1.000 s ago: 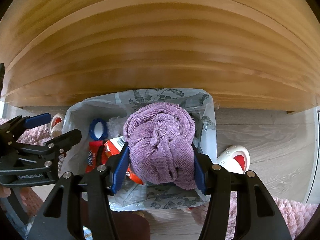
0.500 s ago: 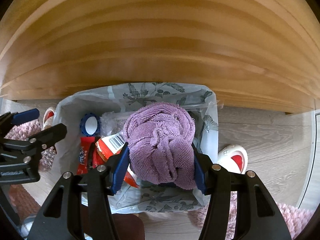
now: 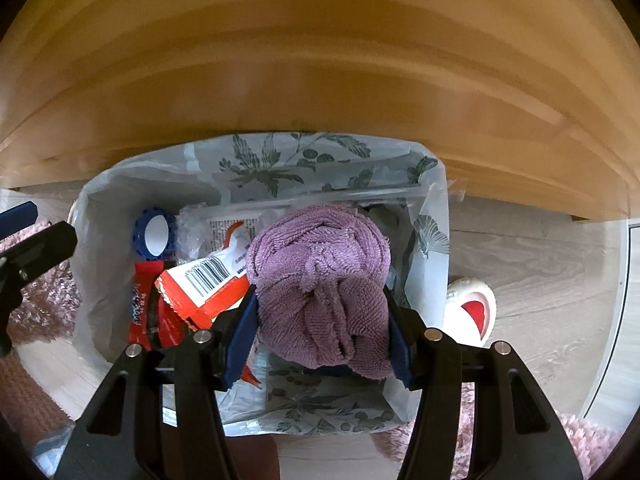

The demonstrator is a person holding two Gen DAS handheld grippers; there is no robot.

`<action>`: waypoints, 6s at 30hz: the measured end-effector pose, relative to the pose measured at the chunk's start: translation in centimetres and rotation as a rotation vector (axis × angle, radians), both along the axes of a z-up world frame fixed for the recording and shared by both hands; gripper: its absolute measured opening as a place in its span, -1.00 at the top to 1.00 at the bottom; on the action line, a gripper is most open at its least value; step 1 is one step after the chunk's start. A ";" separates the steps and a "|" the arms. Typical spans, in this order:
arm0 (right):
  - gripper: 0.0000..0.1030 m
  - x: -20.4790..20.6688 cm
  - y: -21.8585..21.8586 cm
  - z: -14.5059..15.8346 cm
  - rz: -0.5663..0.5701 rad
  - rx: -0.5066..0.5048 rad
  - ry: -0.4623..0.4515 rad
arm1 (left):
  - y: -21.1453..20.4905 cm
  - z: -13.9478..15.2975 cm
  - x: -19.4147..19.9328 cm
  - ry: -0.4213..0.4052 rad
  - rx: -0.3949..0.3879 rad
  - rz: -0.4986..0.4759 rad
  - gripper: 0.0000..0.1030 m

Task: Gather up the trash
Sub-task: 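Lower the purple towel into the bin and open the right tool, then raise both open tools from the bin up toward the bed, then move both open tools toward the red packet and clear bag on the bed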

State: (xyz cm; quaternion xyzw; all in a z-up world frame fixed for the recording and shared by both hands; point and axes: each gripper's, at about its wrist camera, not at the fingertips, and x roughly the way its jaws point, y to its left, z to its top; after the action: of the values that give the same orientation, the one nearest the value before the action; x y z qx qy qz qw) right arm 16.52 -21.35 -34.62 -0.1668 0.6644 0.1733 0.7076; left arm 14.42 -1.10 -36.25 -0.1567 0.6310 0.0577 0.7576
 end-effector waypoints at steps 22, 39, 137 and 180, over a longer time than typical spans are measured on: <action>-0.25 1.5 -0.7 -3.6 -0.022 -0.014 0.069 | 0.7 -0.8 -0.3 0.046 0.024 0.039 -0.85; -0.48 0.5 0.2 -0.4 -0.012 0.037 0.000 | 1.7 -0.7 -0.6 0.024 -0.010 0.059 -0.85; -0.84 -0.8 -6.4 28.2 -0.154 0.596 -0.976 | -0.8 25.6 -2.6 -0.805 0.161 -0.071 -0.85; -0.84 8.1 -7.0 28.7 -0.208 0.576 -1.063 | 2.5 27.9 6.5 -0.909 0.163 -0.023 -0.85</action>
State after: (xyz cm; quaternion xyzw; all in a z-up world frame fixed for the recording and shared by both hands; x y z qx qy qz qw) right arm 24.57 -28.39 -5.94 0.0332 0.1599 0.1689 0.9720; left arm 20.91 1.44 -8.33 -0.0992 0.2299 0.0241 0.9679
